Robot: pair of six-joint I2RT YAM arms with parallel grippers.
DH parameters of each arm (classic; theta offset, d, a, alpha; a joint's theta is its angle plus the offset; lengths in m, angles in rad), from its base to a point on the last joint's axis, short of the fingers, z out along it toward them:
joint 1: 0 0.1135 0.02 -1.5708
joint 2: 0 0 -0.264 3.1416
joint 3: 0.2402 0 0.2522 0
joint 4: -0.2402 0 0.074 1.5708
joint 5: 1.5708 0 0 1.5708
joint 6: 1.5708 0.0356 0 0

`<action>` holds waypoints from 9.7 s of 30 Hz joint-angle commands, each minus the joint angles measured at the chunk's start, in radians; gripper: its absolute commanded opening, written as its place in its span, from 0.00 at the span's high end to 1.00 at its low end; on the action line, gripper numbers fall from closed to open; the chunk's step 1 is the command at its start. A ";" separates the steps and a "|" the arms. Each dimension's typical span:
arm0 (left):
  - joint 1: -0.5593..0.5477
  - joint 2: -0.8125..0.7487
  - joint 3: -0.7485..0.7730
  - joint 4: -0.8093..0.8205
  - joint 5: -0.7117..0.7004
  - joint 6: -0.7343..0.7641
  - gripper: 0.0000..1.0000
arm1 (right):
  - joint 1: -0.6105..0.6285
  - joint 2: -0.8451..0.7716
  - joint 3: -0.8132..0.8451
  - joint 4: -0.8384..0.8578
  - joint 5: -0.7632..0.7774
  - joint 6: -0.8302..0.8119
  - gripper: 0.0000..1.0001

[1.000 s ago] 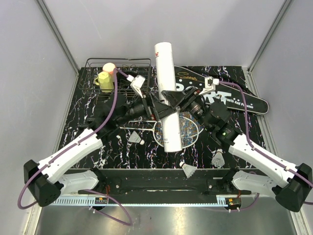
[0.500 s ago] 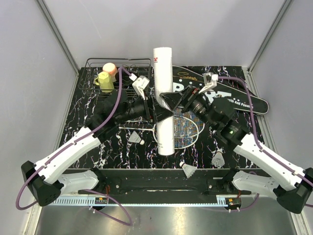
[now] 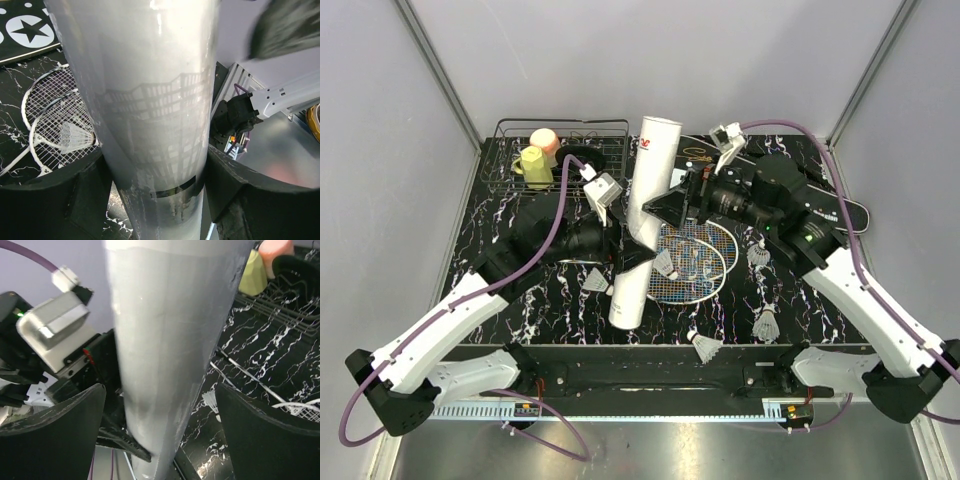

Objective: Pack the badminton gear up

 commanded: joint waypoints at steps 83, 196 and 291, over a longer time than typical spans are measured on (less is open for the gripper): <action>-0.043 -0.318 -0.220 -0.012 -0.211 0.481 0.67 | -0.025 0.192 0.415 -0.454 -0.380 -0.226 0.63; -0.042 -0.515 -0.131 -0.018 -0.948 0.256 0.70 | 0.213 0.875 0.412 -0.843 1.040 0.520 0.93; -0.043 -0.735 -0.132 -0.059 -1.061 0.317 0.77 | 0.474 1.405 1.126 -1.055 0.948 0.589 0.28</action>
